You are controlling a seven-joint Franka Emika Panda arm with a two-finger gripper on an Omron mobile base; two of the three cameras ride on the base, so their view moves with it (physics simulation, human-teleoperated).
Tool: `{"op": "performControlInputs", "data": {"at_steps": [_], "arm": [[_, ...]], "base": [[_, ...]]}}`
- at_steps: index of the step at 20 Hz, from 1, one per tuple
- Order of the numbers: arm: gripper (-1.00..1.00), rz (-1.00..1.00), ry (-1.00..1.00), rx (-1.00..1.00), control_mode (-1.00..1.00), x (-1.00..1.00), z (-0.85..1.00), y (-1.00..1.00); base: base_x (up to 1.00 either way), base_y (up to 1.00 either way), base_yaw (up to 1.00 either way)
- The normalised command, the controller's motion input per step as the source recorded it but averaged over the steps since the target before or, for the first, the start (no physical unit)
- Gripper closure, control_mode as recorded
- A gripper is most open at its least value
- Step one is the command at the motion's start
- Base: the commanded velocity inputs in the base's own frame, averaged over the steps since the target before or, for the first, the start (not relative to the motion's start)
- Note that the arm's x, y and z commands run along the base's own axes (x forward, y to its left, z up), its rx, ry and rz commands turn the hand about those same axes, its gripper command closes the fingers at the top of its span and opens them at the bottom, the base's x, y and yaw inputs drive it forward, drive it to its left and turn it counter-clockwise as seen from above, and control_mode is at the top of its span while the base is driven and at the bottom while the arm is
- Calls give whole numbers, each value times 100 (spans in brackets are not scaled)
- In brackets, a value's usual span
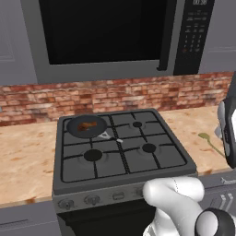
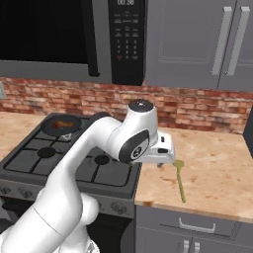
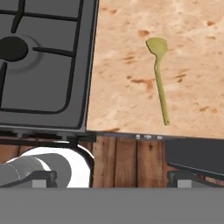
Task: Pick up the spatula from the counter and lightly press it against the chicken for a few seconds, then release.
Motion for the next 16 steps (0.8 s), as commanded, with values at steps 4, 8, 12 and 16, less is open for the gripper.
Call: {"op": "performControlInputs", "data": {"at_steps": [4,8,12,16], "arm": [[-100,5,0,0,-100,15,-18,-8],[-100,5,0,0,-100,17,-18,-13],[-100,4,0,0,-100,12,-21,-14],[-100,1,0,0,-100,11,-16,-16]], "base": [[0,0,0],[0,0,0],[0,0,0],[0,0,0]]}}
